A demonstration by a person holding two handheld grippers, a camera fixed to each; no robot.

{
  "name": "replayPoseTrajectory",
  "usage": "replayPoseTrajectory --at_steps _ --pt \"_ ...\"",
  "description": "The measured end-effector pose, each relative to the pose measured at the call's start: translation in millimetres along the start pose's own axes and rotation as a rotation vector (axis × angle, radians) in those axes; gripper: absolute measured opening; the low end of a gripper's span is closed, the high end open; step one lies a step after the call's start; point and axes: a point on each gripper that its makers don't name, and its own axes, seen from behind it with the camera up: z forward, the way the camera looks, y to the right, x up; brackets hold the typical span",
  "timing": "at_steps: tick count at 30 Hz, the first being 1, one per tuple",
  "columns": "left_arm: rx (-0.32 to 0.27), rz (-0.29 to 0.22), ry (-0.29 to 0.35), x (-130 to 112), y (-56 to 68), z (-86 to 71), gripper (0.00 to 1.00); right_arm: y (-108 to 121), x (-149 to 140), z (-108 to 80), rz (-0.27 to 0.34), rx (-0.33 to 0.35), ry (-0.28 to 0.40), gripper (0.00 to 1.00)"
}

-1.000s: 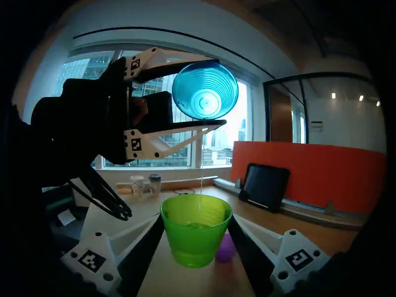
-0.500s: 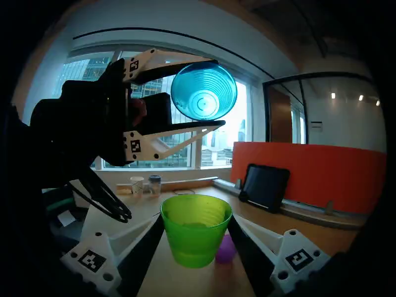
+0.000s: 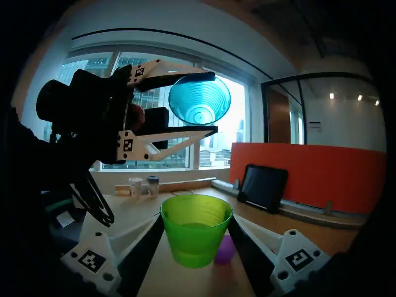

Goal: Pour water

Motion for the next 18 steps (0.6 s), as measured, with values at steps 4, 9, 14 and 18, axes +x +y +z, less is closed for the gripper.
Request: replayPoseTrajectory --at_steps 4,9,14,18 --pt "-0.002 -0.072 -0.005 -3.0 -0.3 -0.5 0.88 0.2 1.5 0.2 0.001 -0.001 0.003 0.9" --pt "-0.007 -0.183 0.002 -2.2 -0.2 -1.4 0.88 0.7 2.1 0.4 0.003 -0.002 0.005 0.9" --pt "-0.006 -0.311 0.011 -3.0 -3.7 -1.6 0.88 1.2 3.9 0.6 0.002 -0.004 0.006 0.9" --pt "-0.001 -0.403 0.005 -6.3 -6.8 -1.8 0.88 1.0 7.1 0.0 0.002 -0.006 0.01 0.9"
